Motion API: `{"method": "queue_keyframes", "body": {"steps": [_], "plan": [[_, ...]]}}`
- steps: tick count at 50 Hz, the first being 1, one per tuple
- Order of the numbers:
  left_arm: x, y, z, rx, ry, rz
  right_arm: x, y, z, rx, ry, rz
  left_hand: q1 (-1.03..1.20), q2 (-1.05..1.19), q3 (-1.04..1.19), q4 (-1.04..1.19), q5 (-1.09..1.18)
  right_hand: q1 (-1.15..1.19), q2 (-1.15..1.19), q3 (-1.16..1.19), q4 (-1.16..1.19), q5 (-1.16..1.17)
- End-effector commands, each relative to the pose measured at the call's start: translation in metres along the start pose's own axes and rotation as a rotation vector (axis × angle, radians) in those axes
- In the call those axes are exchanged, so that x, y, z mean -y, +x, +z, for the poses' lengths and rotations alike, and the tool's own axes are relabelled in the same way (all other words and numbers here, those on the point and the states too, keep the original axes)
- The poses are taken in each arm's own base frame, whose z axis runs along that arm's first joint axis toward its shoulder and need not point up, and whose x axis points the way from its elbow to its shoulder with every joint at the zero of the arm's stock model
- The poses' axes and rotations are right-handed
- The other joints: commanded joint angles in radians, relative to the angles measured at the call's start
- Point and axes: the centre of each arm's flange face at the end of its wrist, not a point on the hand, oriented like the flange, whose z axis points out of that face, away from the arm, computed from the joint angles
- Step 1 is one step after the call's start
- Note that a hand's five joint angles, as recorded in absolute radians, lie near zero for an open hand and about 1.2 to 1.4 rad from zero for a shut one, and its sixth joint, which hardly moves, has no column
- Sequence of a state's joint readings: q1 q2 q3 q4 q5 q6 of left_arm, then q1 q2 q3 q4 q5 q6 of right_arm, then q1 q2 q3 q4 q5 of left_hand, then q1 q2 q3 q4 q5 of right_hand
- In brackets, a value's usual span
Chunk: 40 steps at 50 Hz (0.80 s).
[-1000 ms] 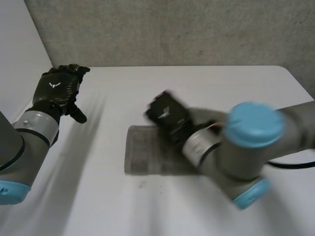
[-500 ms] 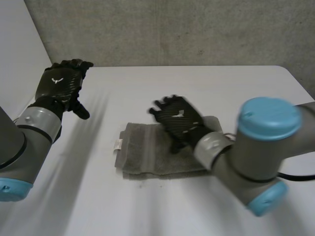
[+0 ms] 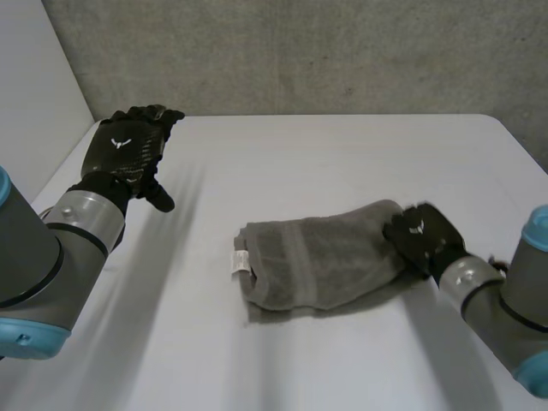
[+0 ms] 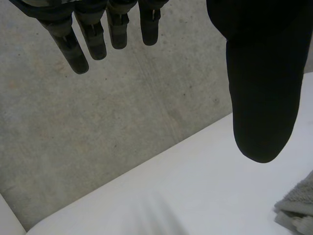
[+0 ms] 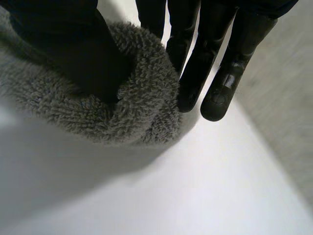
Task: Fold the towel.
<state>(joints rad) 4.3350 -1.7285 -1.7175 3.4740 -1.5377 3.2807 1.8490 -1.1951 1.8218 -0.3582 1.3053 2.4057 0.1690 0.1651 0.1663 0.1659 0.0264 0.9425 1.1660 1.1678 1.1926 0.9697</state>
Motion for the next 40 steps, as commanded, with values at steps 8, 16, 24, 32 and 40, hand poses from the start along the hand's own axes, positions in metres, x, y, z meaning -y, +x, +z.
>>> {"method": "queue_keyframes", "body": {"steps": [8, 16, 24, 32, 40], "plan": [[-0.004, 0.001, -0.005, -0.002, -0.02, -0.002, 0.118, -0.137, -0.023, 0.294, 0.391, -0.234, 0.006, 0.009, 0.008, 0.009, -0.026, 0.454, 0.23, 0.228, 0.204, 0.252], [-0.002, 0.001, -0.005, -0.004, -0.015, 0.0, 0.093, -0.188, -0.03, 0.416, 0.359, -0.426, 0.006, 0.009, 0.008, 0.009, -0.026, 0.454, 0.23, 0.228, 0.204, 0.252], [0.012, 0.001, 0.002, -0.004, 0.032, -0.003, 0.122, -0.137, -0.03, 0.307, 0.357, -0.206, 0.015, 0.019, 0.018, 0.018, -0.017, -0.768, -0.991, -0.993, -1.018, -0.97], [0.038, 0.017, 0.004, -0.046, 0.054, -0.022, 0.133, -0.072, -0.039, 0.237, 0.317, 0.241, 0.021, 0.025, 0.024, 0.024, -0.011, -0.768, -0.991, -0.993, -1.018, -0.97], [0.031, 0.054, 0.004, -0.079, -0.076, -0.108, 0.112, -0.023, -0.038, 0.226, 0.187, 0.526, 0.027, 0.031, 0.03, 0.03, -0.005, -0.768, -0.991, -0.993, -1.018, -0.97]]}}
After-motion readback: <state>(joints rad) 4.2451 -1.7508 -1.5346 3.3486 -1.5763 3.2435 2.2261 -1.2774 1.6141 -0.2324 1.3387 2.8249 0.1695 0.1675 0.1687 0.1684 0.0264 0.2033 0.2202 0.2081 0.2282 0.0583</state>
